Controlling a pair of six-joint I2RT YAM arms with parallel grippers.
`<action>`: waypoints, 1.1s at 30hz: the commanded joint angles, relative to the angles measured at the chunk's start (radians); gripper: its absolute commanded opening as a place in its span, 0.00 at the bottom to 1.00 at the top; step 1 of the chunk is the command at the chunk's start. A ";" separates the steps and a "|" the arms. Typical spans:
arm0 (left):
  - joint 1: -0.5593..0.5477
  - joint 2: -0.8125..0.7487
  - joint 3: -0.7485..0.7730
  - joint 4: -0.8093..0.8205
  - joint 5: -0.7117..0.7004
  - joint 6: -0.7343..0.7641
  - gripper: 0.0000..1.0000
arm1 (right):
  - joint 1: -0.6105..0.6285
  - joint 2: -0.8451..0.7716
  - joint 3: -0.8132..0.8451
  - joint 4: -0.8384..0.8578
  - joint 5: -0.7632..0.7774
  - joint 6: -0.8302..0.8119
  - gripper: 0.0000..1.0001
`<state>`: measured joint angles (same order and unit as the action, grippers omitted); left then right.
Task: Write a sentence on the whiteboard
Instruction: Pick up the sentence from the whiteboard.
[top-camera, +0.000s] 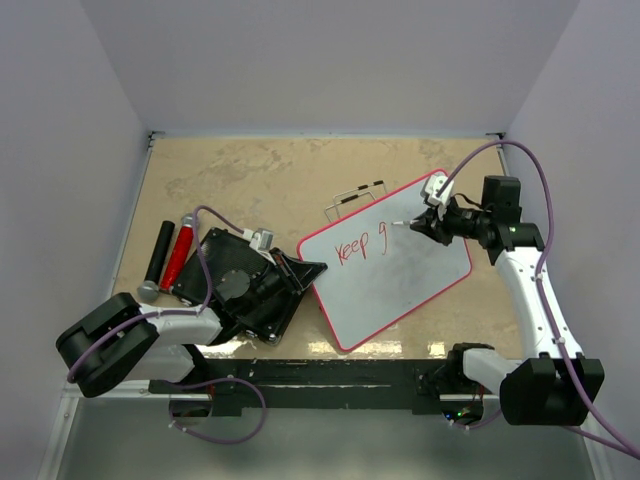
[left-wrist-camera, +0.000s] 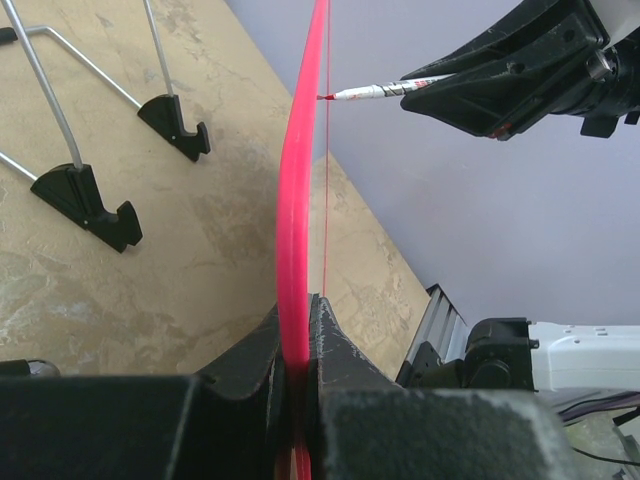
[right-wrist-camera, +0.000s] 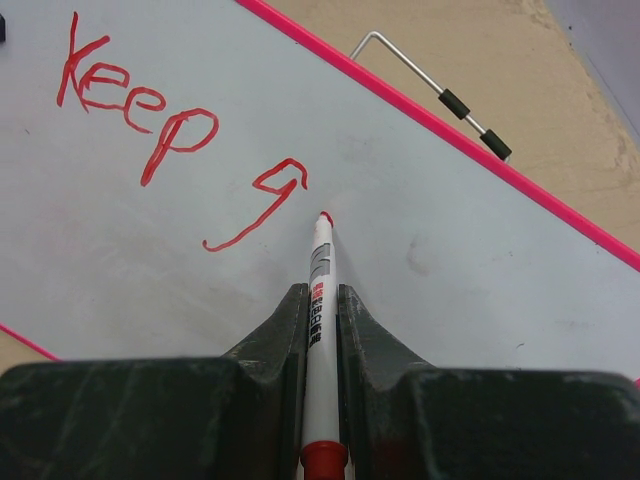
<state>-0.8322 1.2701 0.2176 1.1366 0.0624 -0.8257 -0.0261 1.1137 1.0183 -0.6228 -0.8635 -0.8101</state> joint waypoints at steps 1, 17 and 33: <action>-0.005 0.014 0.020 0.008 0.062 0.068 0.00 | 0.003 -0.011 0.006 -0.002 -0.049 -0.004 0.00; -0.005 0.023 0.022 0.018 0.074 0.065 0.00 | 0.012 -0.002 -0.027 0.149 0.014 0.147 0.00; -0.004 0.025 0.017 0.023 0.071 0.065 0.00 | 0.012 -0.025 -0.030 0.020 0.084 0.046 0.00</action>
<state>-0.8295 1.2869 0.2188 1.1431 0.0639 -0.8455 -0.0177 1.0985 0.9905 -0.5369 -0.7940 -0.7002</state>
